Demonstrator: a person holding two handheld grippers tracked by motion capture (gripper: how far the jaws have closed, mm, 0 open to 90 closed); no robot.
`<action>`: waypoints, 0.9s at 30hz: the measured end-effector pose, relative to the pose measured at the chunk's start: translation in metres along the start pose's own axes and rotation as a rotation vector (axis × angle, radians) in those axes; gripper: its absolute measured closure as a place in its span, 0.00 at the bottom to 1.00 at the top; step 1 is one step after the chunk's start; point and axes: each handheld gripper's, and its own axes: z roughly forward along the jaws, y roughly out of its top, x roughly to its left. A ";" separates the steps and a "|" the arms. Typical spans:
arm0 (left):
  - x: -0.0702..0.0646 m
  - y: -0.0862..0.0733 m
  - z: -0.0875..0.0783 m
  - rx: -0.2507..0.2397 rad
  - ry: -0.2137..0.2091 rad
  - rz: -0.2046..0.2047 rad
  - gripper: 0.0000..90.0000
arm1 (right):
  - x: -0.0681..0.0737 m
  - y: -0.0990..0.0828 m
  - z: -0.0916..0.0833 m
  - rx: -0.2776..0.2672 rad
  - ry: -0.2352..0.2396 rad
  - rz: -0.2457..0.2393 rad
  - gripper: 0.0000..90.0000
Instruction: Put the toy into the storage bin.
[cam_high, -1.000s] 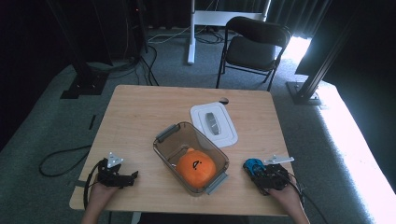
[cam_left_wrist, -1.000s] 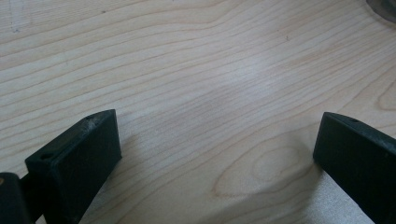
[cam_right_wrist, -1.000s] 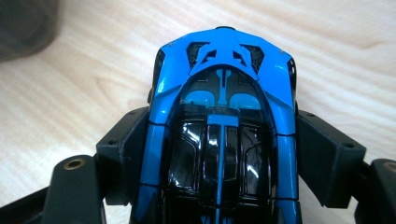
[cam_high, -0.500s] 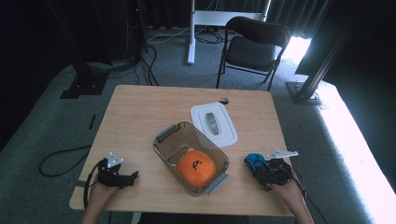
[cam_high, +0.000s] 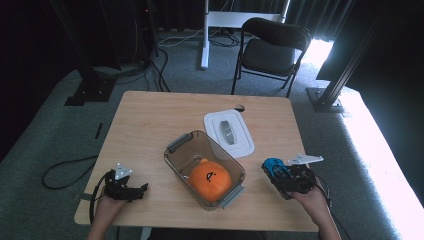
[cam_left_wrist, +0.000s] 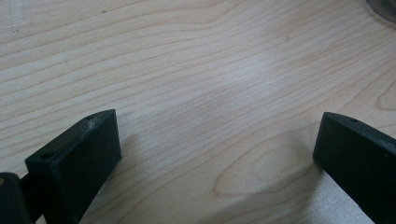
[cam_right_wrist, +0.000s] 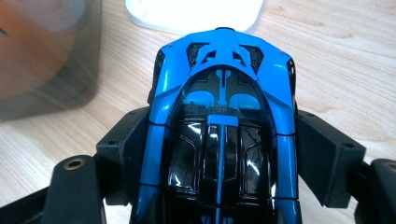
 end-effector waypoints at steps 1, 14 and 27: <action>0.000 0.000 0.000 0.000 0.000 0.000 0.01 | 0.000 0.002 -0.001 0.002 0.004 -0.006 0.27; 0.000 0.000 0.000 0.000 0.000 0.000 0.01 | 0.012 0.032 -0.013 -0.031 0.034 -0.041 0.28; 0.000 0.000 0.000 0.000 0.000 -0.001 0.01 | 0.025 0.066 -0.021 -0.053 0.067 -0.085 0.28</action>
